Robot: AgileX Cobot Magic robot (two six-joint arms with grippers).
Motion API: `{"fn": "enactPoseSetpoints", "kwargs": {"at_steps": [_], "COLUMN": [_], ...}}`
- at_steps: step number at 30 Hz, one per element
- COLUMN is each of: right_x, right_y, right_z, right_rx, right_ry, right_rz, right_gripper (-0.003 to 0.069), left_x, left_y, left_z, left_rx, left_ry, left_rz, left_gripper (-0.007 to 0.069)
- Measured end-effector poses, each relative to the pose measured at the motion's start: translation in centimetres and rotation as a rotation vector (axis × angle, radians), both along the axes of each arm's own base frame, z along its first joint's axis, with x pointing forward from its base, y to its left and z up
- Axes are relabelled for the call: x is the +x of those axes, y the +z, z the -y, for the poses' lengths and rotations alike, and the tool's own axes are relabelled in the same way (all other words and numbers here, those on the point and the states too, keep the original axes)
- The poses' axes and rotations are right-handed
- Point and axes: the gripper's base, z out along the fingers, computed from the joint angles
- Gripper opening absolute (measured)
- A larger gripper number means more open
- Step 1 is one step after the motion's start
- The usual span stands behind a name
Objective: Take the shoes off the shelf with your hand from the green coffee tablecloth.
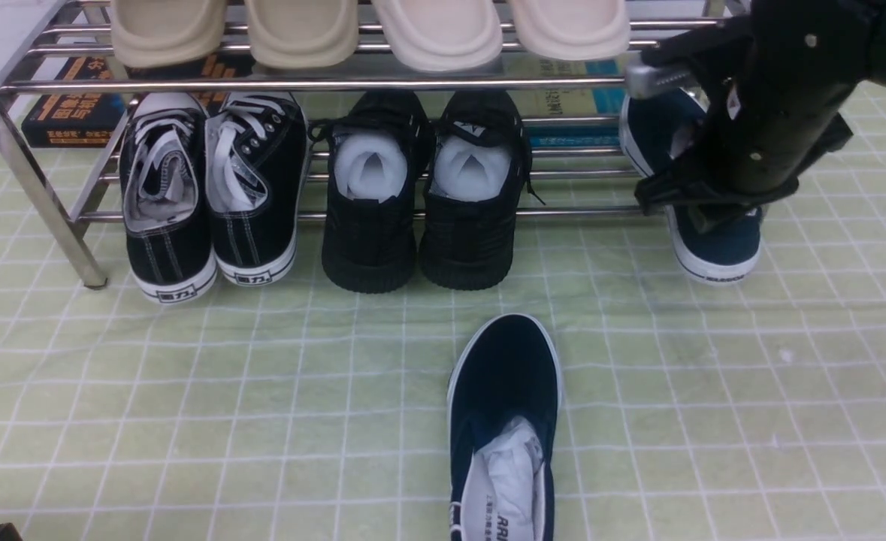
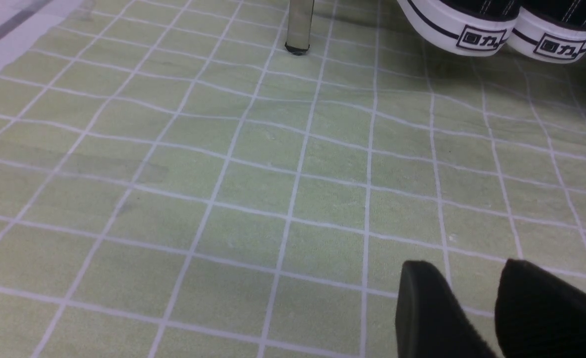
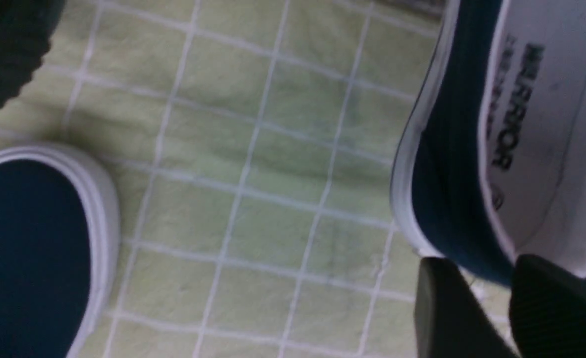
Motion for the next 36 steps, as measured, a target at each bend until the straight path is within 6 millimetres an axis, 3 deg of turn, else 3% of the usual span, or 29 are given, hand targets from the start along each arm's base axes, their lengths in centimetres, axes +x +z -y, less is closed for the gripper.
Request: {"fn": "enactPoseSetpoints", "kwargs": {"at_steps": [6, 24, 29, 31, 32, 36], "right_x": [1.6, 5.2, 5.6, 5.6, 5.6, 5.6], "right_y": [-1.3, -5.8, -6.4, -6.4, -6.4, -6.4], "right_z": [-0.7, -1.1, -1.1, -1.1, -1.1, -1.0], "right_rx": [0.007, -0.088, -0.115, -0.119, -0.120, -0.125], "right_ry": [0.030, 0.019, 0.024, 0.025, 0.025, 0.023], "right_rz": [0.068, 0.187, 0.198, 0.203, 0.203, 0.200], "right_gripper": [0.0374, 0.0384, 0.0309, 0.0221, 0.0213, 0.0032], "left_x": [0.0, 0.0, 0.0, 0.0, 0.0, 0.0], "left_y": [0.0, 0.0, 0.0, 0.0, 0.0, 0.0], "left_z": [0.0, 0.0, 0.0, 0.0, 0.0, 0.0], "left_rx": [0.000, 0.000, 0.000, 0.000, 0.000, 0.000], "left_ry": [0.000, 0.000, 0.000, 0.000, 0.000, 0.000], "left_rz": [0.000, 0.000, 0.000, 0.000, 0.000, 0.000], "left_gripper": [0.0242, 0.0242, 0.0242, 0.0242, 0.0242, 0.0242]}}
